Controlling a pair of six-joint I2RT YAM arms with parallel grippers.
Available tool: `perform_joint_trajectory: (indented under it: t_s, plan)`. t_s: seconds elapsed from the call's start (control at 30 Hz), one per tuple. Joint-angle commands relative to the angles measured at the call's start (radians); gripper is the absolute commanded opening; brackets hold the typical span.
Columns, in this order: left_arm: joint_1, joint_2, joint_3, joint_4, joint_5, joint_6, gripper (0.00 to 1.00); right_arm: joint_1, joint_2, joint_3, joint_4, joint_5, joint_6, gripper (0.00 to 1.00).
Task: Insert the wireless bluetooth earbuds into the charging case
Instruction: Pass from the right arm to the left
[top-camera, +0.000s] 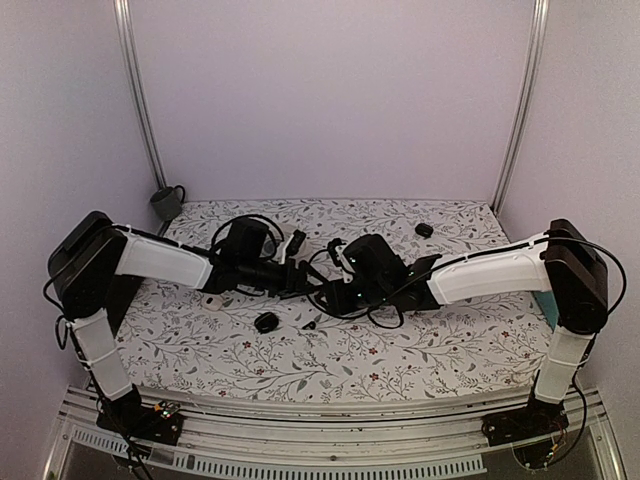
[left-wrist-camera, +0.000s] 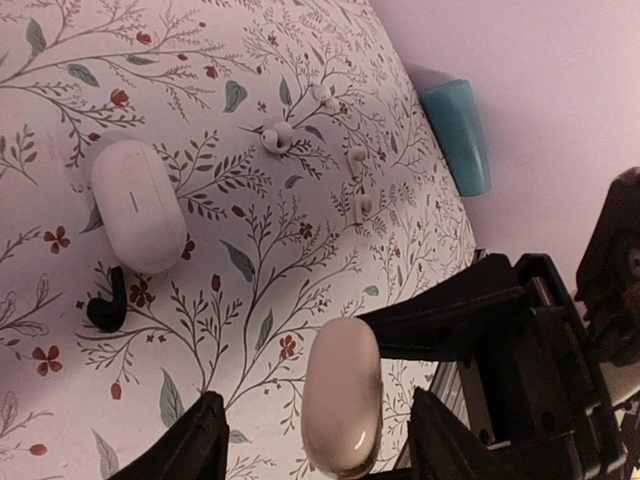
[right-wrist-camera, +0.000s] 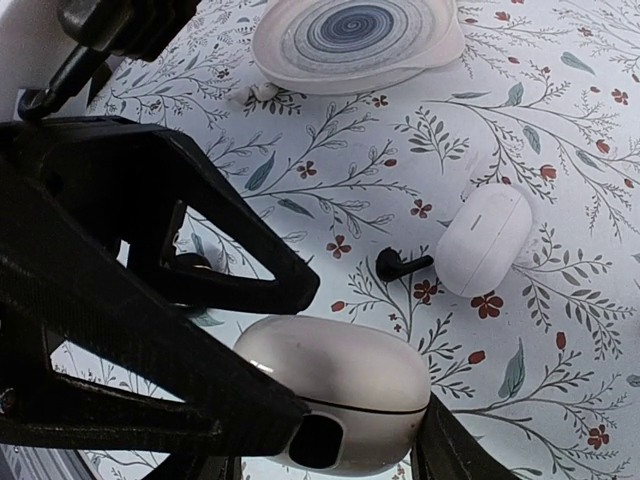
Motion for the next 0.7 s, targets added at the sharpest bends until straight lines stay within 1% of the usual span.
perform_joint_trajectory:
  t_s: [0.0, 0.1, 0.3, 0.5, 0.57, 0.67]
  plan:
    - [-0.014, 0.012, 0.025, -0.027, 0.023, 0.025, 0.61, -0.003, -0.033, 0.004, 0.028, 0.009, -0.017, 0.47]
    - [-0.017, 0.015, 0.030, -0.033, 0.027, 0.026, 0.56, -0.003, -0.030, 0.005, 0.028, 0.013, -0.021, 0.47]
    - [-0.021, 0.029, 0.052, -0.044, 0.043, 0.030, 0.52, -0.003, -0.025, 0.019, 0.028, 0.017, -0.032, 0.47]
    - [-0.022, 0.036, 0.064, -0.045, 0.058, 0.027, 0.46, -0.004, -0.020, 0.025, 0.029, 0.017, -0.038, 0.47]
    - [-0.023, 0.037, 0.067, -0.047, 0.060, 0.028, 0.41, -0.003, -0.017, 0.028, 0.030, 0.016, -0.041, 0.47]
    - [-0.023, 0.037, 0.070, -0.050, 0.062, 0.030, 0.27, -0.003, -0.015, 0.031, 0.031, 0.015, -0.041, 0.48]
